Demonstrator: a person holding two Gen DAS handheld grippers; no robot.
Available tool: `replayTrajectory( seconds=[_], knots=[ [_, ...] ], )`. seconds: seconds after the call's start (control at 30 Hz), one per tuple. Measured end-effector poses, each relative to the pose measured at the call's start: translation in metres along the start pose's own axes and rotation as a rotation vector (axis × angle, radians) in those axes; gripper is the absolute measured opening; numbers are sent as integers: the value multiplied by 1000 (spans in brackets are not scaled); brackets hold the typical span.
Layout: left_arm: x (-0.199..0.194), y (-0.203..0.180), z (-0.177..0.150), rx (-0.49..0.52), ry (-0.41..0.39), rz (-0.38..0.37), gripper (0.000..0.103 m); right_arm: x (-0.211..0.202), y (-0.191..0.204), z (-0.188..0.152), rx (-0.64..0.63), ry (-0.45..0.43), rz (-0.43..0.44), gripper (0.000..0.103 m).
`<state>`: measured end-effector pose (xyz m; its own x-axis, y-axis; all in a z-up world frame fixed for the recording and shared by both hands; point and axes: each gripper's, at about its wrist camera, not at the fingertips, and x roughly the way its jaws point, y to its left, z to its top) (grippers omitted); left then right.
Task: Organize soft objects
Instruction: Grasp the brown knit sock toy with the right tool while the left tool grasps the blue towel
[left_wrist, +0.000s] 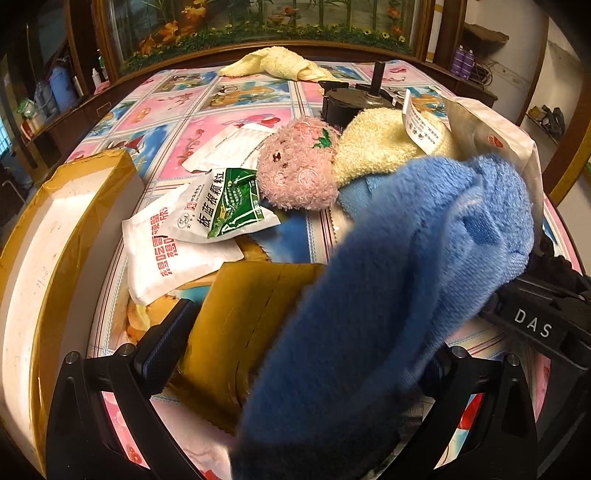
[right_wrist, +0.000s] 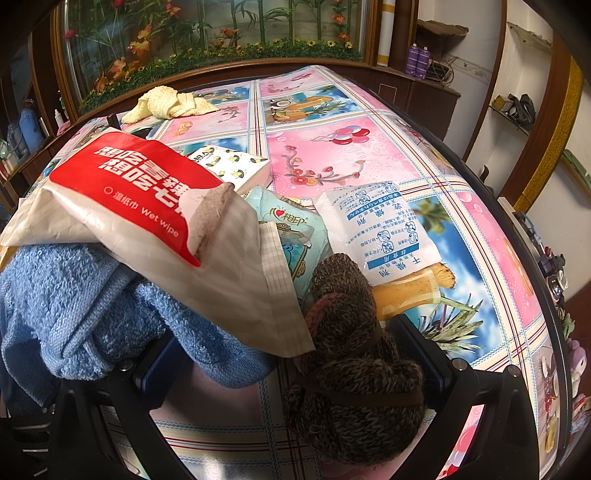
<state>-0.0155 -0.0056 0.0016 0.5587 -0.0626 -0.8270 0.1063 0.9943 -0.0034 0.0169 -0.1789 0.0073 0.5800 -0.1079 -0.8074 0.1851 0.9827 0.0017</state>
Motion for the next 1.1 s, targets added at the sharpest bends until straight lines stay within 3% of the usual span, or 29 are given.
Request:
replayTrajectory(
  seconds=[0.17, 0.3, 0.43, 0.53, 0.8, 1.0, 1.1],
  knots=[
    [-5, -3, -2, 68, 36, -65, 103, 0, 0, 0, 0, 0, 0, 103],
    [-23, 14, -12, 18, 38, -154, 102, 0, 0, 0, 16, 1, -7, 103],
    [-46, 37, -20, -36, -23, -166, 102, -6, -2, -8, -1, 46, 11, 103],
    [-57, 51, -26, -67, -29, -231, 102, -10, -1, -11, -54, 93, 41, 103],
    [-82, 75, -42, -121, -77, -302, 102, -21, 7, -20, -221, 186, 87, 101],
    [-95, 85, -51, -122, -113, -298, 102, -74, 3, -33, -276, 66, 167, 101],
    [-105, 88, -50, -126, -156, -291, 102, -128, -21, -32, -223, -153, 267, 99]
  ],
)
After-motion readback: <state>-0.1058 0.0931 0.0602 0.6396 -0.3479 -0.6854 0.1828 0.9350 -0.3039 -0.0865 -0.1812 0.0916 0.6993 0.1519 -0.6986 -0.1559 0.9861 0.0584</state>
